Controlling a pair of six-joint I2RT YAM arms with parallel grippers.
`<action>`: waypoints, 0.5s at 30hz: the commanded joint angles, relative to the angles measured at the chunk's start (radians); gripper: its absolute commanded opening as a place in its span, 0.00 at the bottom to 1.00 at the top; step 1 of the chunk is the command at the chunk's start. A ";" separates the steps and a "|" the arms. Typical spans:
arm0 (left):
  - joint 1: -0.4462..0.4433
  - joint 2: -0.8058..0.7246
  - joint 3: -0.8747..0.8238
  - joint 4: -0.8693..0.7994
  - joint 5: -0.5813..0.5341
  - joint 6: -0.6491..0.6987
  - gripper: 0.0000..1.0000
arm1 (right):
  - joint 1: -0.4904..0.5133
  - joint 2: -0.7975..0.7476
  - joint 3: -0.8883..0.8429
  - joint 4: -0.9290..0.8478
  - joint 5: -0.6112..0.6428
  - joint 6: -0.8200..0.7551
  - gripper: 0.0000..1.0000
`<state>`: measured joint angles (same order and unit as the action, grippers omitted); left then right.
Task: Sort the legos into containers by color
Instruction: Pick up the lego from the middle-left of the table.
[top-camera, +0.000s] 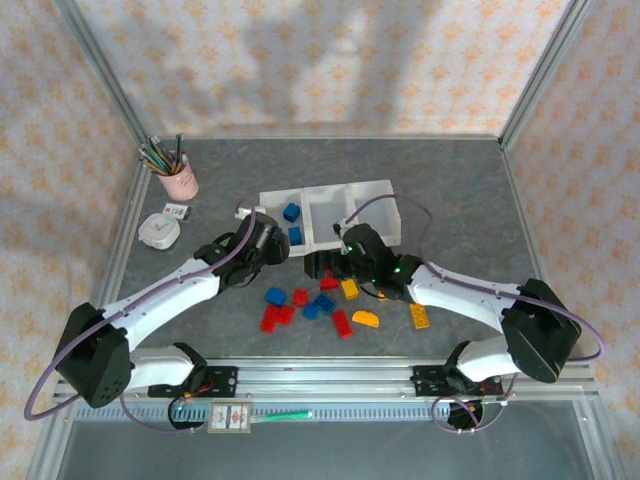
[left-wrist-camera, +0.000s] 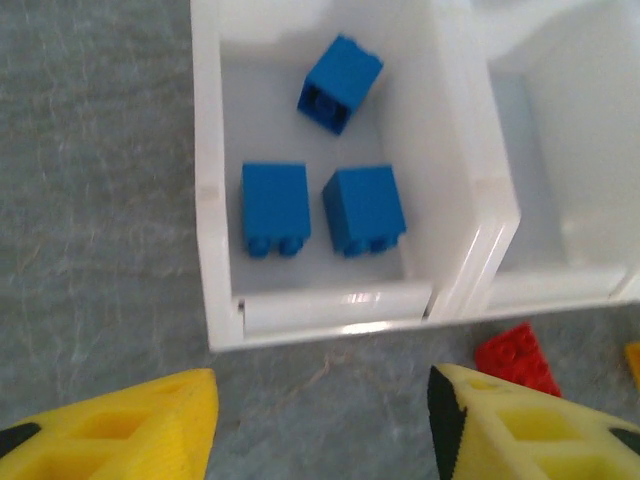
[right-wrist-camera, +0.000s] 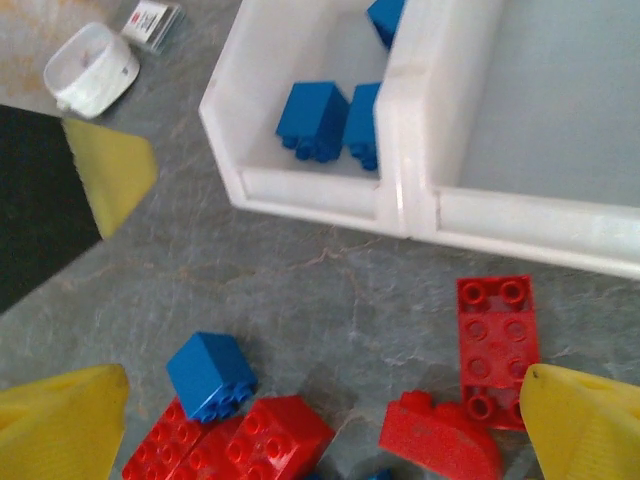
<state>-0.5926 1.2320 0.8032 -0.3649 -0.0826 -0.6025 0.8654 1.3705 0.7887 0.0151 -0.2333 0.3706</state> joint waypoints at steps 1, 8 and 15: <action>-0.035 -0.042 -0.048 -0.096 -0.008 -0.038 0.64 | 0.037 0.009 -0.024 0.018 0.002 -0.035 1.00; -0.068 -0.048 -0.149 -0.057 0.074 -0.063 0.74 | 0.056 0.013 -0.098 0.098 0.007 0.009 1.00; -0.100 0.027 -0.156 -0.049 0.091 -0.040 0.76 | 0.056 0.002 -0.120 0.101 0.042 0.042 1.00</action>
<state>-0.6834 1.2366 0.6514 -0.4118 -0.0017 -0.6498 0.9176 1.3838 0.6823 0.0799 -0.2279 0.3920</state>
